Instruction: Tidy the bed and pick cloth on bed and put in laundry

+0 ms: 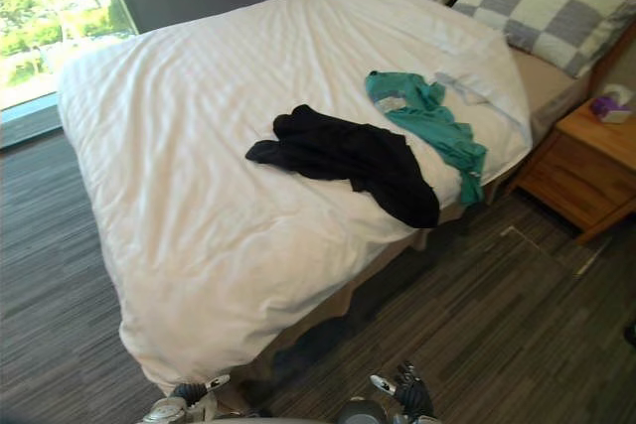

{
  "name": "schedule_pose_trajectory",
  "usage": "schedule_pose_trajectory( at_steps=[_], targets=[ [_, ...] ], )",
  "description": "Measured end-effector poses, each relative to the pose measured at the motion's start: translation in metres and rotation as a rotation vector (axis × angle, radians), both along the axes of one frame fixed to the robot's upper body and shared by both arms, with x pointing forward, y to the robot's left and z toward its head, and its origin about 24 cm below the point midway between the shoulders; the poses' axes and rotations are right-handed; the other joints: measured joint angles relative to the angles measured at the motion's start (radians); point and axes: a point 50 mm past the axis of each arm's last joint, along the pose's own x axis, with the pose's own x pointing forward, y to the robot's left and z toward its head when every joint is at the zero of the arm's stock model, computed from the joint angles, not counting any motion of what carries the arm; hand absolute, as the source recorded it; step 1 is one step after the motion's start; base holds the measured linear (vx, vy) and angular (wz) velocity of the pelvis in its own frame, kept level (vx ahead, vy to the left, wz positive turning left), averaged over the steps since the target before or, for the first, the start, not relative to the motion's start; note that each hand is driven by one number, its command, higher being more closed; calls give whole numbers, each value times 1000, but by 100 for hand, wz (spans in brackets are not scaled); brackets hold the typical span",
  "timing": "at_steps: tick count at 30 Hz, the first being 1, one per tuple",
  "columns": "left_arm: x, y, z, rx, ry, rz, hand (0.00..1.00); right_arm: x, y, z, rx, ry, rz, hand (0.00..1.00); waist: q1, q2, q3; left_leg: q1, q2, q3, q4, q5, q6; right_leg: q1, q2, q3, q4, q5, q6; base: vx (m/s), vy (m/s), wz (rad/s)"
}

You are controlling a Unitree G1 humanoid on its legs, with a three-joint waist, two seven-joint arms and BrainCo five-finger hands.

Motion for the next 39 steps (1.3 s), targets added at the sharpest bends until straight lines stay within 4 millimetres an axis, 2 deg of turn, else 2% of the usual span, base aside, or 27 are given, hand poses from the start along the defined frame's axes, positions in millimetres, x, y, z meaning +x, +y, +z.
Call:
schedule_pose_trajectory(
  at_steps=[1, 4, 9, 12, 15, 19, 20, 21, 22, 23, 26, 30, 32, 33, 34, 36, 37, 39],
  targets=[
    [0, -1, 0, 3, 3, -18, 0, 0, -1, 0, -4, 12, 7, 0, -1, 10, 4, 0, 11, 3, -1, 8, -6, 23, 23, 14, -62, 41, -5, -77, -74, -29],
    [-3, -1, -1, 17, 11, -47, 0, -1, -6, -1, -18, 41, 15, 0, 2, 28, 7, 0, 22, 15, -2, 16, -11, 25, 40, 36, -107, 67, -13, -106, -41, -20],
    [-20, 4, -3, 70, 38, -43, 0, 4, -2, -1, -11, 62, 34, 0, 8, 29, 18, 9, 33, 37, 7, 18, -13, 52, 53, 67, -178, 114, -10, -58, -19, -21],
    [-27, 5, -3, 95, 10, -21, 0, 4, 0, -3, -8, 86, 37, 0, 28, 21, 22, 7, 23, -49, 56, 17, -14, 55, 45, 106, -177, 119, -7, 2, 2, -37],
    [-30, 7, -2, 118, -37, 28, 0, 5, 4, -3, -4, 90, 31, 0, 30, 16, 24, 4, 9, -159, 95, 5, -24, 43, 33, 154, -159, 114, -7, -5, 29, -42],
    [-28, 7, 0, 126, -96, 25, 0, 6, 6, -4, 19, 86, -1, 0, 26, 12, 23, 3, -18, -318, 100, -21, -41, -8, 26, 228, -127, 120, 8, -17, 92, -65],
    [-26, 7, 1, 118, -108, 20, 0, 5, 5, -4, 27, 85, -19, 0, 24, 11, 21, 7, -24, -359, 76, -27, -51, -27, 26, 250, -126, 128, 19, -27, 106, -46],
    [-23, 6, 1, 109, -116, 9, 0, 5, 5, -4, 31, 83, -29, 0, 15, 17, 13, 12, -29, -366, 33, -33, -45, -51, 24, 258, -126, 140, 33, -33, 106, -36],
    [-21, 5, 1, 104, -122, 7, 0, 6, 4, -3, 34, 80, -36, 0, 9, 17, 13, 17, -30, -363, 11, -40, -38, -58, 24, 258, -128, 148, 40, -48, 114, -24],
    [-17, 5, 2, 97, -131, -14, 0, 7, 5, -3, 37, 80, -37, 0, 4, 6, 19, 30, -39, -354, -25, -41, -23, -67, 19, 264, -130, 165, 48, -39, 132, -20],
    [-18, 8, 2, 62, -122, -48, 0, 4, 6, -4, 48, 86, -67, 0, -6, -12, 23, 66, -68, -342, -52, -31, -8, -53, -3, 280, -134, 191, 61, -29, 135, -21],
    [-20, 9, 0, 34, -92, -82, 0, 1, 6, -6, 68, 94, -107, 0, -3, -26, 22, 112, -99, -275, -91, -19, 16, -68, -27, 303, -98, 201, 77, -64, 108, -36],
    [-23, 11, 0, 40, -84, -85, 0, 1, 10, -6, 81, 98, -113, 0, -2, -35, 23, 109, -98, -225, -85, -23, 30, -89, -54, 233, -61, 154, 55, -135, 67, -59],
    [-24, 11, -1, 40, -76, -86, 0, 3, 10, -6, 86, 92, -129, 0, -1, -25, 27, 109, -83, -191, -80, -27, 36, -113, -78, 140, 10, 118, 20, -103, 52, -74],
    [-28, 12, -1, 42, -58, -82, 0, 4, 10, -6, 91, 92, -138, 0, -3, -24, 28, 112, -62, -162, -74, -30, 32, -138, -97, 74, 113, 106, 3, -71, 38, -75],
    [-31, 15, -2, 53, -35, -80, 0, 1, 12, -7, 97, 114, -149, 0, 0, -36, 21, 114, -29, -127, -58, -37, 16, -126, -98, 14, 207, 95, -7, 13, -19, -72],
    [-35, 20, -2, 74, -16, -80, 0, -3, 15, -9, 103, 136, -149, 0, 3, -57, 16, 117, -25, -101, -47, -44, -1, -115, -98, 11, 193, 71, 6, 29, -61, -81],
    [-39, 22, -3, 96, 14, -69, 0, -6, 16, -11, 110, 159, -153, 0, 6, -73, 13, 120, -42, -82, -36, -54, -13, -112, -76, 31, 139, 55, 10, 30, -83, -93]
  ],
)
